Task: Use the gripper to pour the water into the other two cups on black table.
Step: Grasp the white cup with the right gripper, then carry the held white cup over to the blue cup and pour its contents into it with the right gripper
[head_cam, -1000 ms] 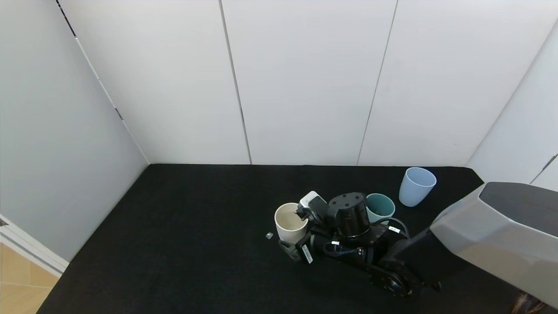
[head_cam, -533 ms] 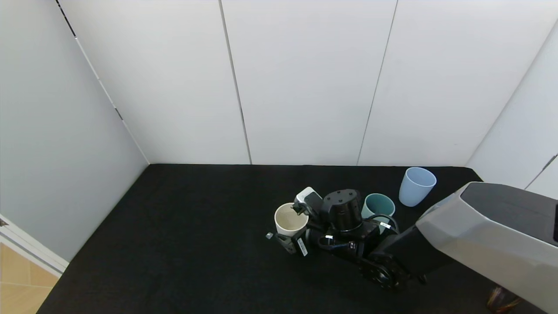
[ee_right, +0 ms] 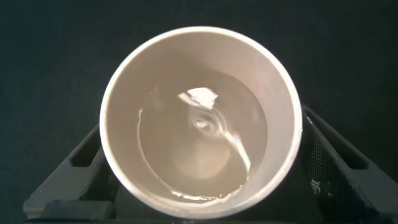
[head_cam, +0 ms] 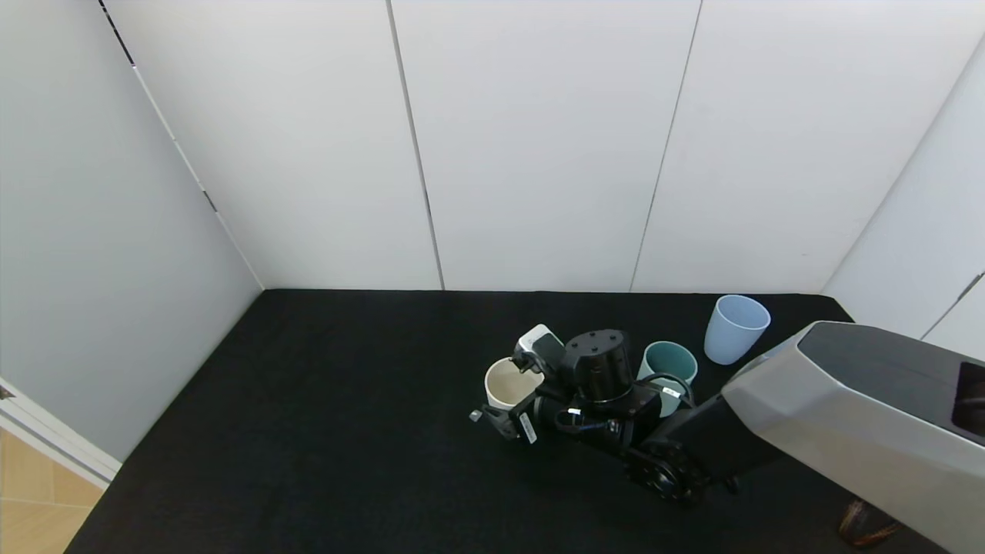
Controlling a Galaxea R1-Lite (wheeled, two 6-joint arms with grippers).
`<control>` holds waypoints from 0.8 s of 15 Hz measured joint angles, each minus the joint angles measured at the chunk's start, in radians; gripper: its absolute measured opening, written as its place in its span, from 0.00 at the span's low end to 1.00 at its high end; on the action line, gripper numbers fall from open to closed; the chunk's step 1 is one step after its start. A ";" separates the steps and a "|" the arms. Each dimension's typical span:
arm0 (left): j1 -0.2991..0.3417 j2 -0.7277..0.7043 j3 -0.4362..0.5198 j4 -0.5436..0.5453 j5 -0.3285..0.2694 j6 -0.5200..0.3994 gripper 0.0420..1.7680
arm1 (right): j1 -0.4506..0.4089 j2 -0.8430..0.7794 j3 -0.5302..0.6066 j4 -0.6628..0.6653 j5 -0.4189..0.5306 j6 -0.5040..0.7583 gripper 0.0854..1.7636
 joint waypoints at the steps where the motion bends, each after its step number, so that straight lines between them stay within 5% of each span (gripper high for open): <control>1: 0.000 0.000 0.000 0.000 0.000 0.000 0.97 | 0.000 0.000 -0.001 0.000 0.000 0.000 0.97; 5: 0.000 0.000 0.000 0.000 0.000 0.000 0.97 | 0.000 0.002 -0.004 -0.007 0.000 -0.001 0.97; 8: 0.000 0.000 0.000 0.000 0.000 0.000 0.97 | 0.000 0.003 -0.003 -0.007 0.000 -0.001 0.75; 12: 0.000 0.000 0.000 0.000 0.000 0.000 0.97 | 0.000 0.003 -0.001 -0.008 -0.005 0.000 0.73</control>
